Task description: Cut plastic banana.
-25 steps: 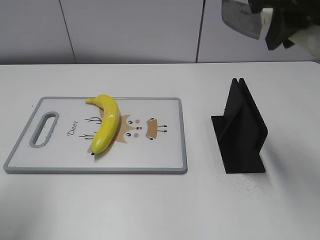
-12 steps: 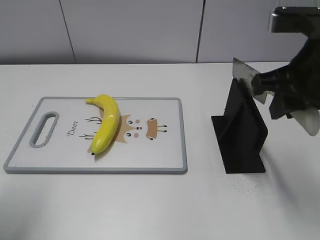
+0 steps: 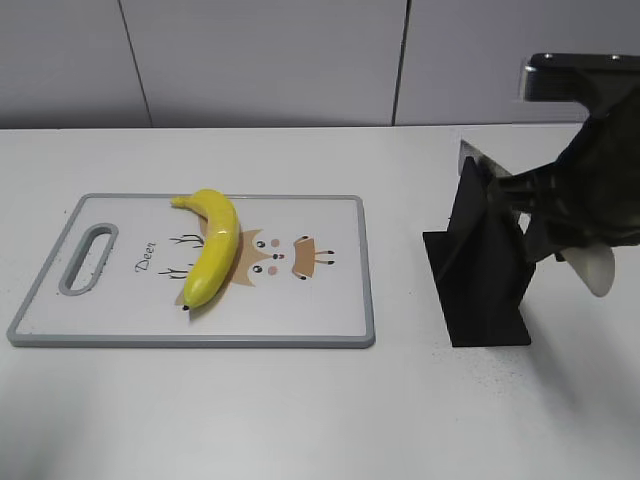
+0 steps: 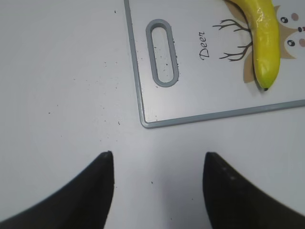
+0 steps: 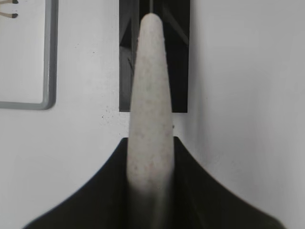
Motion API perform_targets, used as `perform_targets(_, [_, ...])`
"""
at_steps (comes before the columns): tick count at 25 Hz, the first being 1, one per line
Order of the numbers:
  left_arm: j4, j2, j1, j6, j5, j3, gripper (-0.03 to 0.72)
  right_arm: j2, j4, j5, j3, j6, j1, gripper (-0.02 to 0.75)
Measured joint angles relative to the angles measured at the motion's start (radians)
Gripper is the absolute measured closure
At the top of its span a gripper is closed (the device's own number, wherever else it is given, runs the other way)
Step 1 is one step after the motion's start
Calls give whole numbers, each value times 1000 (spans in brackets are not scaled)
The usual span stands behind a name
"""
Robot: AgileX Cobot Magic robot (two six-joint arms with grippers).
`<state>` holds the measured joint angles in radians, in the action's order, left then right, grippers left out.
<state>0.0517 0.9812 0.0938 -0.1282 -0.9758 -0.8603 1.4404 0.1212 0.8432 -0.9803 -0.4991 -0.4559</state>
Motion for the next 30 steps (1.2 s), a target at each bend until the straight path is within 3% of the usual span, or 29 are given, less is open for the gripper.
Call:
perform_targets(10, [0, 0, 0, 0, 5, 1, 114, 72, 1, -89, 24, -8, 1, 554])
perform_targets(21, [0, 0, 0, 0, 6, 1, 115, 92, 5, -85, 24, -4, 1, 537])
perform_targets(27, [0, 0, 0, 0, 6, 1, 115, 101, -18, -62, 30, 32, 0, 152])
perform_targets(30, [0, 0, 0, 0, 6, 1, 115, 99, -20, -59, 31, 35, 1, 91])
